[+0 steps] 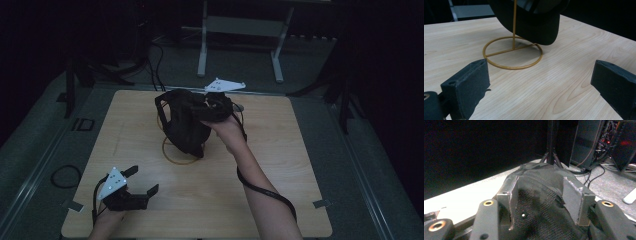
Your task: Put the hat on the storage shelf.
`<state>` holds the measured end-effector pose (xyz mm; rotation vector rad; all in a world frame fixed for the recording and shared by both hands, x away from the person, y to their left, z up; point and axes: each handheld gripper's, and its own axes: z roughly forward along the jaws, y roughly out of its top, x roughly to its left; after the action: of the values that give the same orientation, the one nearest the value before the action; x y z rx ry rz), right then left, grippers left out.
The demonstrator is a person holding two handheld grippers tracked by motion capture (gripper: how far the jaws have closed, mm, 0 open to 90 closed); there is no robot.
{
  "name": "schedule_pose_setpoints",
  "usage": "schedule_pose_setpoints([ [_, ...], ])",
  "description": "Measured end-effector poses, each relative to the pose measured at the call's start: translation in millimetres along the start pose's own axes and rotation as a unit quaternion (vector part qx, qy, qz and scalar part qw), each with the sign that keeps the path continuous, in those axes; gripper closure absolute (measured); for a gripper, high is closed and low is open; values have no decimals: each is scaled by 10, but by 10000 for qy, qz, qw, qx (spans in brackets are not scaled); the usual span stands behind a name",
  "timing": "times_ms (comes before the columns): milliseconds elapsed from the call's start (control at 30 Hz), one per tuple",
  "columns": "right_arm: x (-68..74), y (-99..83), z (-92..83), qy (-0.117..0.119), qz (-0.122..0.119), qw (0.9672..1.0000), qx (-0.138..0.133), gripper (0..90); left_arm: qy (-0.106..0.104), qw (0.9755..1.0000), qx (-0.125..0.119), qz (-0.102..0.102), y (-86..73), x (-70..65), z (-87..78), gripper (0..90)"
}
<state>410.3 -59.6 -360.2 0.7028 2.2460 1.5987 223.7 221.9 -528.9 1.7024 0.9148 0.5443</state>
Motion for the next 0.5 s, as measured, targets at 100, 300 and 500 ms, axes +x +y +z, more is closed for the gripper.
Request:
schedule_pose_setpoints([
  [100, 11, -8, -36, 7, -28, 10000, -17, 434, -14, 10000, -20, -24, 4, -2, 2, 25],
  [300, 42, -41, -135, 111, -38, 9999, -27, 378, -6, 10000, -48, -17, 19, -10, -6, 24],
  [500, 82, -134, -225, 221, -219, 9994, 137, 274, -2, 10000, -69, -20, 31, -32, -2, 24],
])
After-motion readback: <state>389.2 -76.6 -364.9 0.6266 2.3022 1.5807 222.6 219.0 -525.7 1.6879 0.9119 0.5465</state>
